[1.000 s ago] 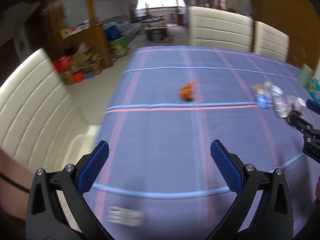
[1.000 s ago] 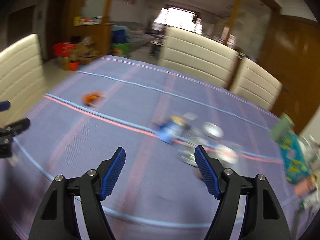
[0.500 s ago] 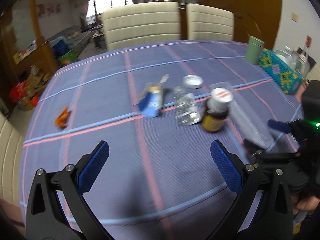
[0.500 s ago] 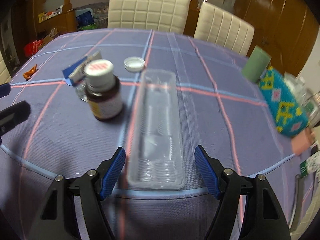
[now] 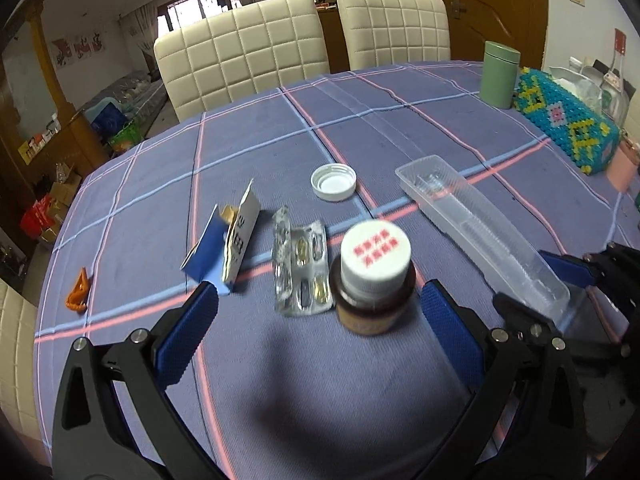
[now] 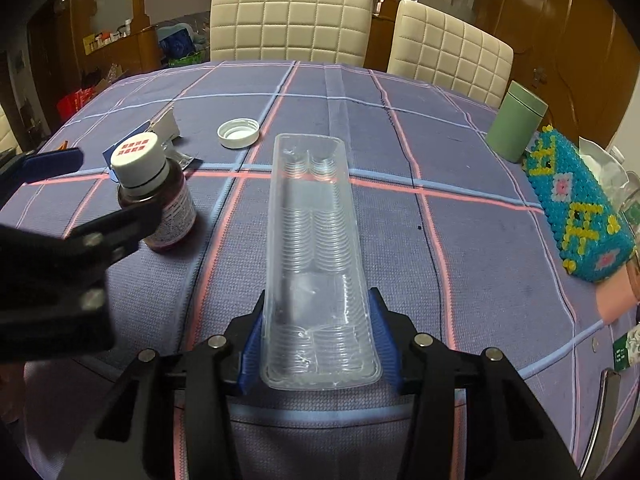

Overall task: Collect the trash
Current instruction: 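Grasp the brown bottle with the left tool while the right tool grasps the clear tray, then carry bottle and clear tray to the bin and open both tools to drop them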

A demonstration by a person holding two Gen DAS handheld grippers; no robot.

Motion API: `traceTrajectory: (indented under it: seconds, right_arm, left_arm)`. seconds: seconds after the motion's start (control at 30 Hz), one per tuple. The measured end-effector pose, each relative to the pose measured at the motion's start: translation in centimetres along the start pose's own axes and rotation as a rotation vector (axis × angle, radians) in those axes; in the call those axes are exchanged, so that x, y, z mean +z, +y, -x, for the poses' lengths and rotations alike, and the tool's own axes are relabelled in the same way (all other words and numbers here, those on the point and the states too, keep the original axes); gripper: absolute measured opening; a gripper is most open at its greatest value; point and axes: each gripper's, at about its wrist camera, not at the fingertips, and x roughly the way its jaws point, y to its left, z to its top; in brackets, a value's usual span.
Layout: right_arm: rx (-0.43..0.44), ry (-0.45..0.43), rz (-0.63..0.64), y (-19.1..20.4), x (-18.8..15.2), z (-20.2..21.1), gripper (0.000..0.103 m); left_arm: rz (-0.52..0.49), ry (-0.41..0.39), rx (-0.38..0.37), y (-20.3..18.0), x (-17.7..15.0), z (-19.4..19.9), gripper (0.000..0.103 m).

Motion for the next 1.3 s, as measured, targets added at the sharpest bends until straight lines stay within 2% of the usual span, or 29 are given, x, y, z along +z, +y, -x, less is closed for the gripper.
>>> traceTrajectory:
  seconds: [0.07,0.13,0.2,0.4,0.57,0.9,1.3]
  right_arm:
    - [0.009,-0.002,-0.002,0.1,0.2,-0.1,0.046]
    - [0.018,-0.001,-0.004,0.3,0.3,-0.1,0.046]
    - [0.026,0.0,-0.003,0.6,0.3,-0.1,0.046]
    - [0.038,-0.011,0.016,2.0,0.4,0.7,0.046]
    - [0.053,-0.029,0.049,4.2,0.5,2.1,0.046]
    - [0.091,-0.064,0.174,11.8,0.9,4.6,0.046]
    - [0.13,-0.105,0.317,20.8,2.3,6.5,0.046]
  left_arm:
    - [0.0,0.015,-0.018,0.0,0.2,-0.5,0.097]
    - [-0.005,0.024,-0.039,0.0,0.2,-0.8,0.077]
    - [-0.004,0.047,-0.055,0.3,0.1,-1.1,0.047]
    - [0.028,0.036,-0.087,2.0,-0.8,0.1,0.047]
    - [0.043,0.012,-0.08,3.9,-2.4,2.1,0.047]
    - [0.099,-0.02,0.004,10.1,-6.3,5.8,0.047]
    - [0.228,-0.027,0.084,19.7,-11.4,9.0,0.047]
